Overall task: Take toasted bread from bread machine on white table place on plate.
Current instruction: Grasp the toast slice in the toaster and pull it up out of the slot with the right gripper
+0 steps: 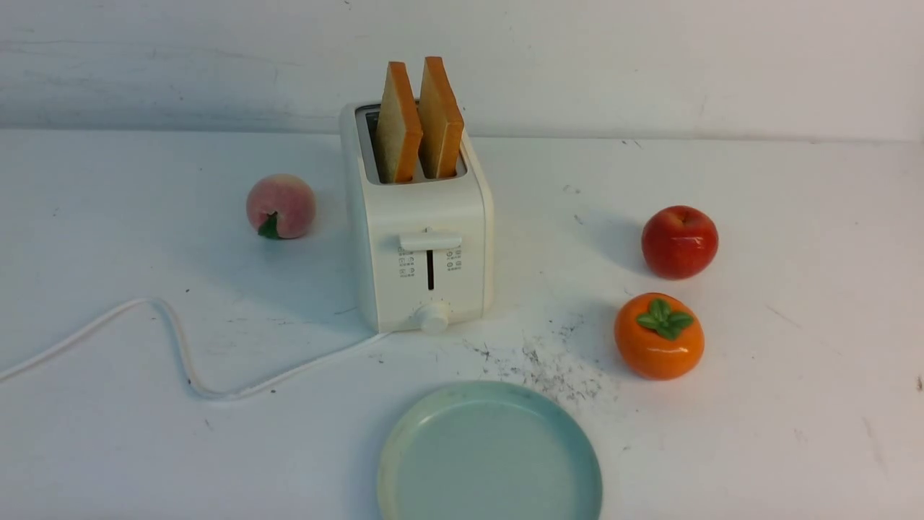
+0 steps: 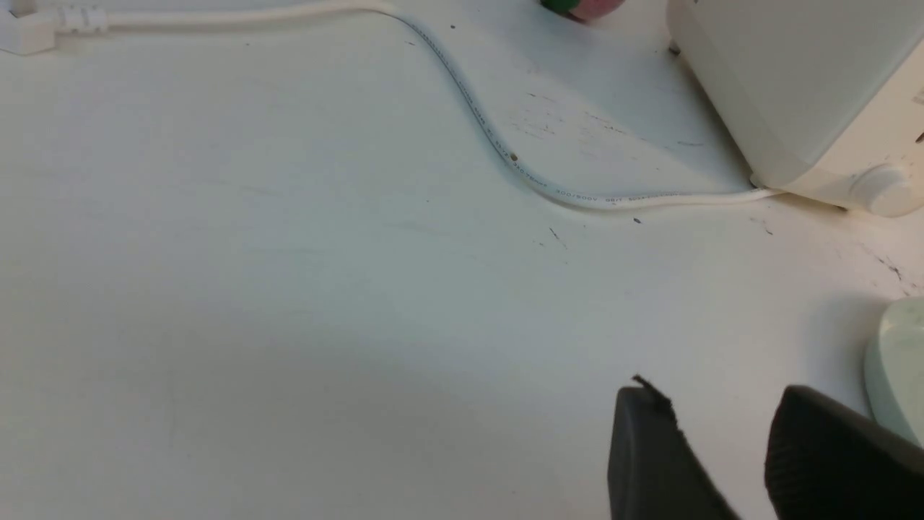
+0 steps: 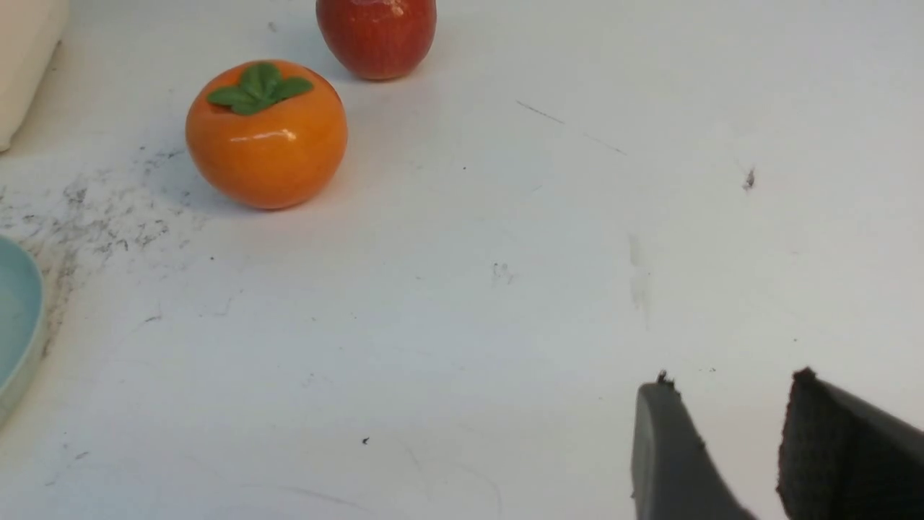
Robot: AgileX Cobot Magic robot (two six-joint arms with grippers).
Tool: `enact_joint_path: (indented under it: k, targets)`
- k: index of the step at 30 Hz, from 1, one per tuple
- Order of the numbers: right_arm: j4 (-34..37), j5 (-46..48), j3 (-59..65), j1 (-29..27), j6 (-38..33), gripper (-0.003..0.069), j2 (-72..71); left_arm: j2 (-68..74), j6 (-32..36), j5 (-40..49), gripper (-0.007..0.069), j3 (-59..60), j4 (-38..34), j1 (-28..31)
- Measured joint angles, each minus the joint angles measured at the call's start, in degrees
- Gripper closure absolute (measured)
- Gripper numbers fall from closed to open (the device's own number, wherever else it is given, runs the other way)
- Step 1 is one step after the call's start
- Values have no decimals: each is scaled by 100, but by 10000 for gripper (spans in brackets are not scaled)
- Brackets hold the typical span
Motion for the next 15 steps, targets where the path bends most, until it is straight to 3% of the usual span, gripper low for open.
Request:
enact_joint_path:
  k: [5, 8, 15]
  targets:
    - [-372, -59, 7, 0, -230, 417, 0, 0, -35, -17, 386, 0, -35, 0]
    - [-298, -230, 44, 0, -8, 417, 0, 0, -450, -24, 386, 0, -633, 0]
    - [2943, -874, 71, 0, 2833, 417, 0, 0, -1595, -57, 386, 0, -2522, 0]
